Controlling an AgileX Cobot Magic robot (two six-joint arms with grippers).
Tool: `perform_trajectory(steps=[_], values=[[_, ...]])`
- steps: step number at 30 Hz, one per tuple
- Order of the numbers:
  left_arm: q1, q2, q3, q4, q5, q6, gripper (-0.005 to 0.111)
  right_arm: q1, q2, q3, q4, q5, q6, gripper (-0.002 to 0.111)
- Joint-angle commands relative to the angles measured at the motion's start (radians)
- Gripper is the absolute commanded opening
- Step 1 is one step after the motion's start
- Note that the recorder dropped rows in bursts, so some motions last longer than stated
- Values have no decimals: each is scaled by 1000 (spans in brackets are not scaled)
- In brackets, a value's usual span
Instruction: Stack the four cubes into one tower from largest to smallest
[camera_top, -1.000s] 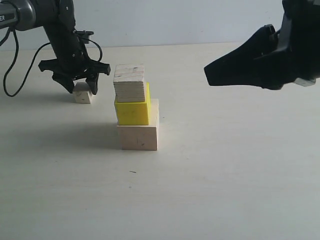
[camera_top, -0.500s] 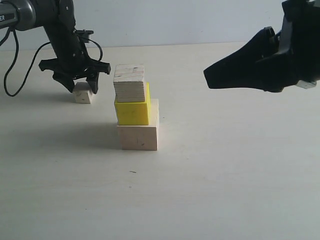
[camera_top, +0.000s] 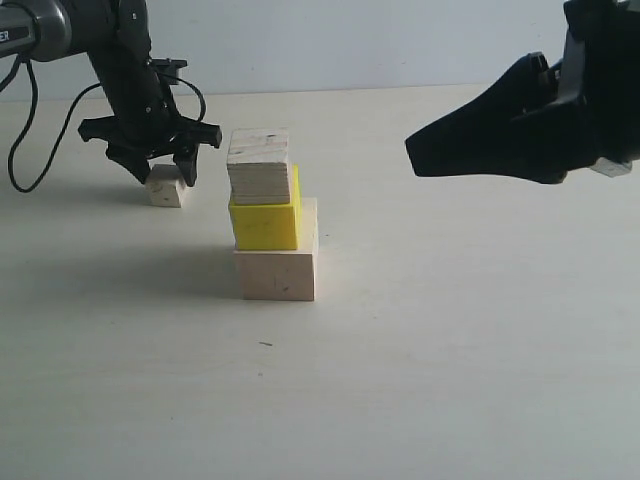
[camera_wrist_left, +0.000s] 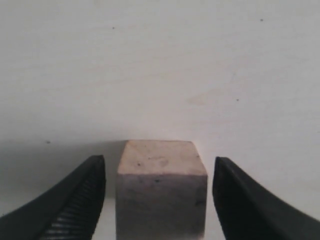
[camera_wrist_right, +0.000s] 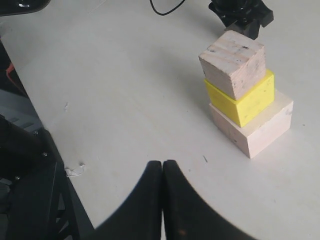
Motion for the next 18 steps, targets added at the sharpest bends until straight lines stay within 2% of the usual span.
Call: perform_trajectory(steps=[1,15,18], values=[[3,-3,-2,-2,0,1,61,-5,-7,5,15,1,3,0],[3,26,-2,0,-9,4,60,-5,-7,5,15,1,3,0],[3,26,-2,0,-9,4,48,-5,-7,5,15,1,3,0]])
